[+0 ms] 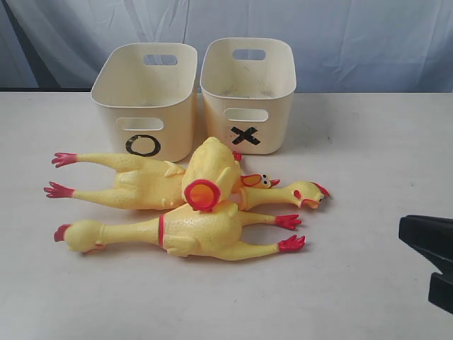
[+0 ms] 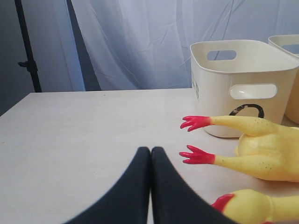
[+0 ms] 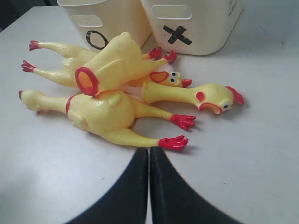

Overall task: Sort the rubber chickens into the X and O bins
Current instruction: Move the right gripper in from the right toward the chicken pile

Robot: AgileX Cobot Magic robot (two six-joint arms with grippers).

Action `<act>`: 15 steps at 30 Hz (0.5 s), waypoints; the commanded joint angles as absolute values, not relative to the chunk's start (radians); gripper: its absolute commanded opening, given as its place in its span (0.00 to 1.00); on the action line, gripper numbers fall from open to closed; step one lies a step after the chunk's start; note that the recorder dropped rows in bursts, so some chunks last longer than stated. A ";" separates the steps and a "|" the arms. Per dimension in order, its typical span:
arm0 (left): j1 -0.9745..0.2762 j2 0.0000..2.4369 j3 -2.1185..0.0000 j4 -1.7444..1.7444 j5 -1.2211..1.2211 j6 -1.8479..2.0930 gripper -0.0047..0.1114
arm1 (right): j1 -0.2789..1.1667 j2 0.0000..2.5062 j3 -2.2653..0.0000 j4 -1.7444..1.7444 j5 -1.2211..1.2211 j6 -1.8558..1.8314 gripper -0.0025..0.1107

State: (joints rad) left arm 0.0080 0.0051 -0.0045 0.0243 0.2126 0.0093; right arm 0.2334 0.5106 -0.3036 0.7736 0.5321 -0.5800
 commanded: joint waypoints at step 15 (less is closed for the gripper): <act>0.008 0.000 0.000 0.028 0.202 0.009 0.04 | 0.333 0.617 -0.310 0.786 0.525 -0.608 0.03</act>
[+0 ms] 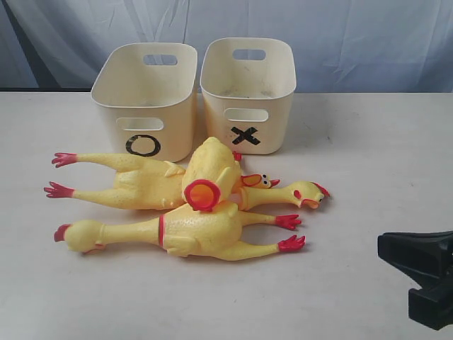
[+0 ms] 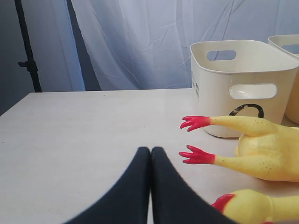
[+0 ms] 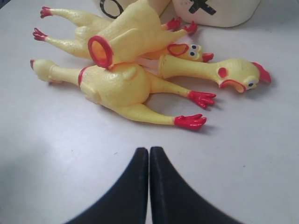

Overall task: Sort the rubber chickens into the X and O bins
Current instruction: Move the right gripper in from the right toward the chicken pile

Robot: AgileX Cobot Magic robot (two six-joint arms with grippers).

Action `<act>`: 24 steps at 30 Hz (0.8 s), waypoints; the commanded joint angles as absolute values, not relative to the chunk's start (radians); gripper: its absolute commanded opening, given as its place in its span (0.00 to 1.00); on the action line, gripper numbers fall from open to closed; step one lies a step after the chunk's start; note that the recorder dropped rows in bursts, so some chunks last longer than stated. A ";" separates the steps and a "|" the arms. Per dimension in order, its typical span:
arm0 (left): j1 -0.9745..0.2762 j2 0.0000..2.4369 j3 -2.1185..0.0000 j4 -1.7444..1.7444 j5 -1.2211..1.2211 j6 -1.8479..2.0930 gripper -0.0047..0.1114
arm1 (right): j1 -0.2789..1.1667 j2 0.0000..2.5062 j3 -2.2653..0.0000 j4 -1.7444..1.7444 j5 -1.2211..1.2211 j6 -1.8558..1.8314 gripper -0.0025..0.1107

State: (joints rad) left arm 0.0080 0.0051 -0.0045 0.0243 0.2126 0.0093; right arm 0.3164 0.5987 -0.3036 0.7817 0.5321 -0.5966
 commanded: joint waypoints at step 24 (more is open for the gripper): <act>0.008 0.000 0.000 0.028 0.202 0.009 0.04 | 0.421 0.683 -0.310 0.782 0.515 -0.628 0.03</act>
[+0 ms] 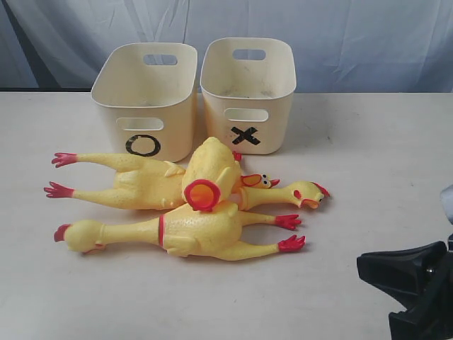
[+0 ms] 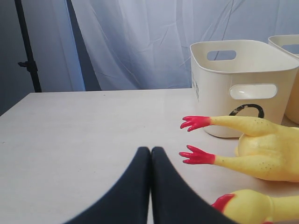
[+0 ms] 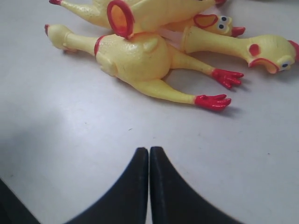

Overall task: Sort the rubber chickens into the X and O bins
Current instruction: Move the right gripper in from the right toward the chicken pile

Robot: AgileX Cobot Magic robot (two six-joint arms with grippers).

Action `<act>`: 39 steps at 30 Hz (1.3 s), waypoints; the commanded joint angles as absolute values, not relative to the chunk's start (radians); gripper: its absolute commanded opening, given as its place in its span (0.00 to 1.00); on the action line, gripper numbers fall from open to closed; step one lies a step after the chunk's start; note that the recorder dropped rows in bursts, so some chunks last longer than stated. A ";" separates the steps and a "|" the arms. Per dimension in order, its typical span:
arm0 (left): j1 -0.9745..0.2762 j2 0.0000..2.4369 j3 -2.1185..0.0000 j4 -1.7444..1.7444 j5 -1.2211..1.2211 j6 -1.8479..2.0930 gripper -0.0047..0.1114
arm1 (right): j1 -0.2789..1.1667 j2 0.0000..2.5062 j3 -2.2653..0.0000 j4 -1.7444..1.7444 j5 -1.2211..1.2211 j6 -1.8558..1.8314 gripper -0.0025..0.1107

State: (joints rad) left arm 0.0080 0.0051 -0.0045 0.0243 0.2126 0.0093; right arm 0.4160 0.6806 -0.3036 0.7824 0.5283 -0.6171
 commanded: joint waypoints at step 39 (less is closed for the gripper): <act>0.008 0.000 0.000 0.028 0.206 0.009 0.04 | 0.421 0.783 -0.636 0.379 0.852 -0.519 0.03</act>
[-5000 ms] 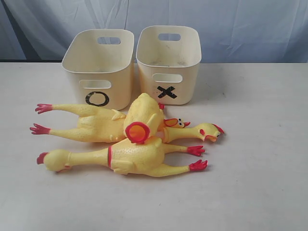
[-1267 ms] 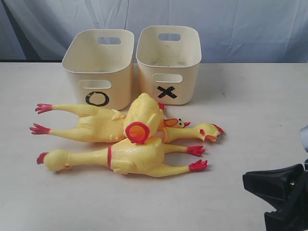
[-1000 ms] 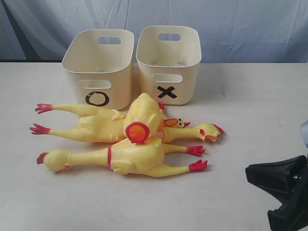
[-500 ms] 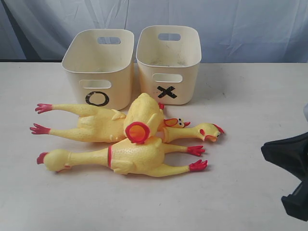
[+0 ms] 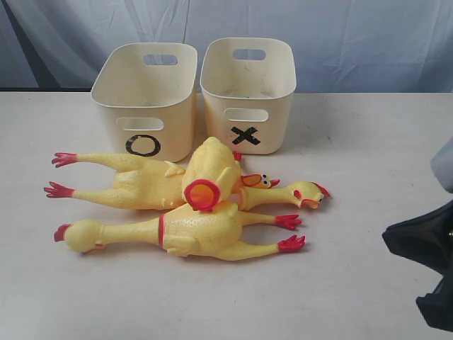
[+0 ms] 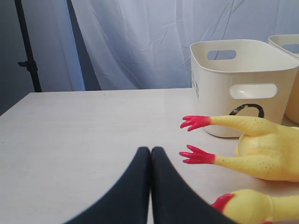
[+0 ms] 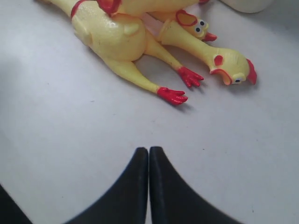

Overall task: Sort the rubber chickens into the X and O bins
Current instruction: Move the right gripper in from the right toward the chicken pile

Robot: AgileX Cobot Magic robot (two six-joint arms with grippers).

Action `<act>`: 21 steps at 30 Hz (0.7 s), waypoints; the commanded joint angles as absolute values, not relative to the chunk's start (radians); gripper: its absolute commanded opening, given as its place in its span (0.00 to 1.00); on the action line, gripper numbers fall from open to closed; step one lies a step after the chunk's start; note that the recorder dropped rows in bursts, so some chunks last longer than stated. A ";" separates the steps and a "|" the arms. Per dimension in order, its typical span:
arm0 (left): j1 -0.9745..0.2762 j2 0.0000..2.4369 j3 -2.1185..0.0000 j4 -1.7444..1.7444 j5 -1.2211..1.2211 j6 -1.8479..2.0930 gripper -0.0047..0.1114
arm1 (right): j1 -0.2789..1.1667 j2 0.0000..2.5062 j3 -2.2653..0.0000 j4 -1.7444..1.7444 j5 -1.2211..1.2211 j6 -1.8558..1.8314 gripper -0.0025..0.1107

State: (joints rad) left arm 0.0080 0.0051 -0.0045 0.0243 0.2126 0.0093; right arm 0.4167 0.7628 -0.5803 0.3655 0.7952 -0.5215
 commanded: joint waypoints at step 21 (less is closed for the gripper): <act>0.008 0.000 0.000 0.028 0.206 0.009 0.04 | 0.421 0.833 -0.779 0.363 0.971 -0.361 0.03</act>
State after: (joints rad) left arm 0.0080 0.0051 -0.0045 0.0243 0.2126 0.0093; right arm 0.4167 0.8208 -0.7705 0.4030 0.9812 -0.3639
